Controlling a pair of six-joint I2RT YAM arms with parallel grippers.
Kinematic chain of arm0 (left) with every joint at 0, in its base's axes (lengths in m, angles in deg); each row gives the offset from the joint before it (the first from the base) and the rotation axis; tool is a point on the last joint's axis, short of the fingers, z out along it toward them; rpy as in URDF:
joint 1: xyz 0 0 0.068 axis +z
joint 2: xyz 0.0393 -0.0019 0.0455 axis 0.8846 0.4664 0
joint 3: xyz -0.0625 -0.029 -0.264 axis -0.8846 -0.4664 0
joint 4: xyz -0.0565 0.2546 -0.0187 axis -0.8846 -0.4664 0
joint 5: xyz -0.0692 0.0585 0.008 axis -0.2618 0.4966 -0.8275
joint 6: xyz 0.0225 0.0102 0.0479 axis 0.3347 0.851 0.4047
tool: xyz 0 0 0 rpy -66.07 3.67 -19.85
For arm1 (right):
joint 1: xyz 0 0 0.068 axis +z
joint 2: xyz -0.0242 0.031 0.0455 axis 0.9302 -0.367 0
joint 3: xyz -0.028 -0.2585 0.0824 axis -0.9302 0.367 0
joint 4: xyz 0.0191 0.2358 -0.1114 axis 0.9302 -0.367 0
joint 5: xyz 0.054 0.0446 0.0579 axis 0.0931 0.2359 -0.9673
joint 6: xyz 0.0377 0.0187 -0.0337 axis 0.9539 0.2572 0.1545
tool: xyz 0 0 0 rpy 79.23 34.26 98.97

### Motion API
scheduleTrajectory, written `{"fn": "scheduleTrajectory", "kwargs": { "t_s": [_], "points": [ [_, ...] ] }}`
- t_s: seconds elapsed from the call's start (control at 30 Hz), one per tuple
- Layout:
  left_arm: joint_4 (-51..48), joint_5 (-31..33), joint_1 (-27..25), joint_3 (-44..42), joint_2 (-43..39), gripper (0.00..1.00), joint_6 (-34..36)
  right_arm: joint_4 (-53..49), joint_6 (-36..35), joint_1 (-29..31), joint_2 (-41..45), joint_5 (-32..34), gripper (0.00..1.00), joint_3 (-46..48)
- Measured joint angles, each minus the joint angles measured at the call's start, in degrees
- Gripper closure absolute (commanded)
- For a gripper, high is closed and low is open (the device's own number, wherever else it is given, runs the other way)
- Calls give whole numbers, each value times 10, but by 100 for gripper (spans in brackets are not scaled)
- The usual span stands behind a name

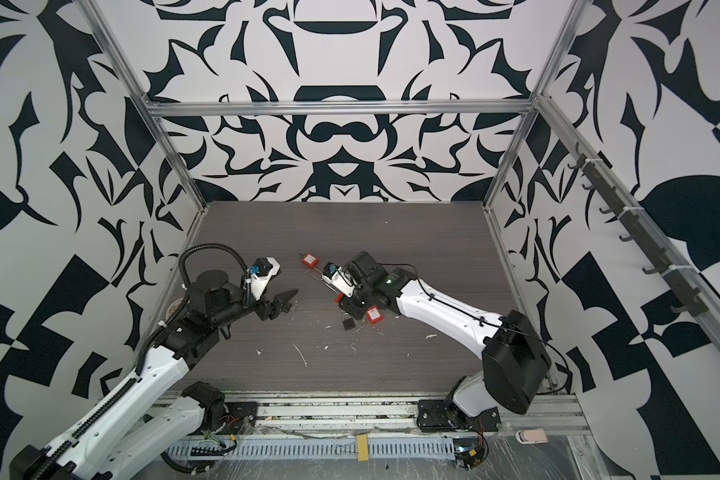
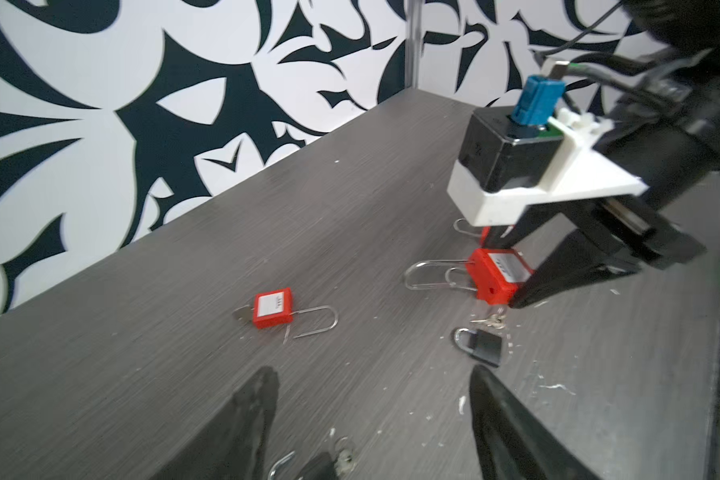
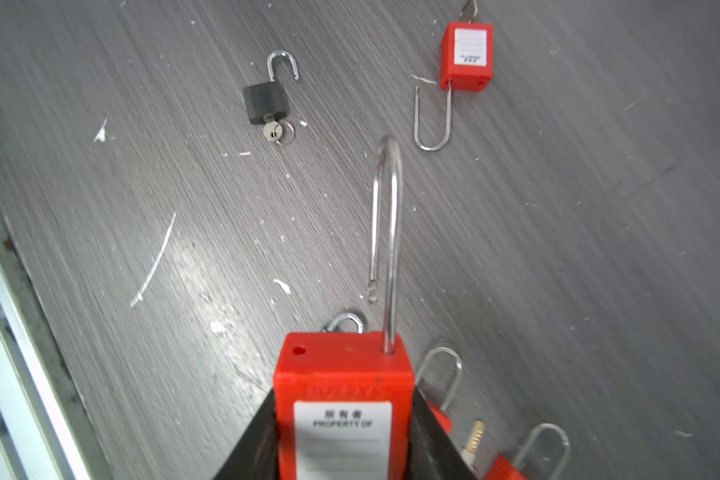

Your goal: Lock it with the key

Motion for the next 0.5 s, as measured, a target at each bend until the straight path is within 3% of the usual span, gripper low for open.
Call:
{"fn": "scheduleTrajectory", "kwargs": {
  "t_s": [0.2, 0.5],
  "points": [
    [-34, -80, 0, 4, 23, 37, 90, -7, -92, -22, 14, -51, 79, 4],
    [-75, -179, 0, 39, 84, 40, 186, -33, -155, -30, 39, -117, 79, 4]
  ]
}}
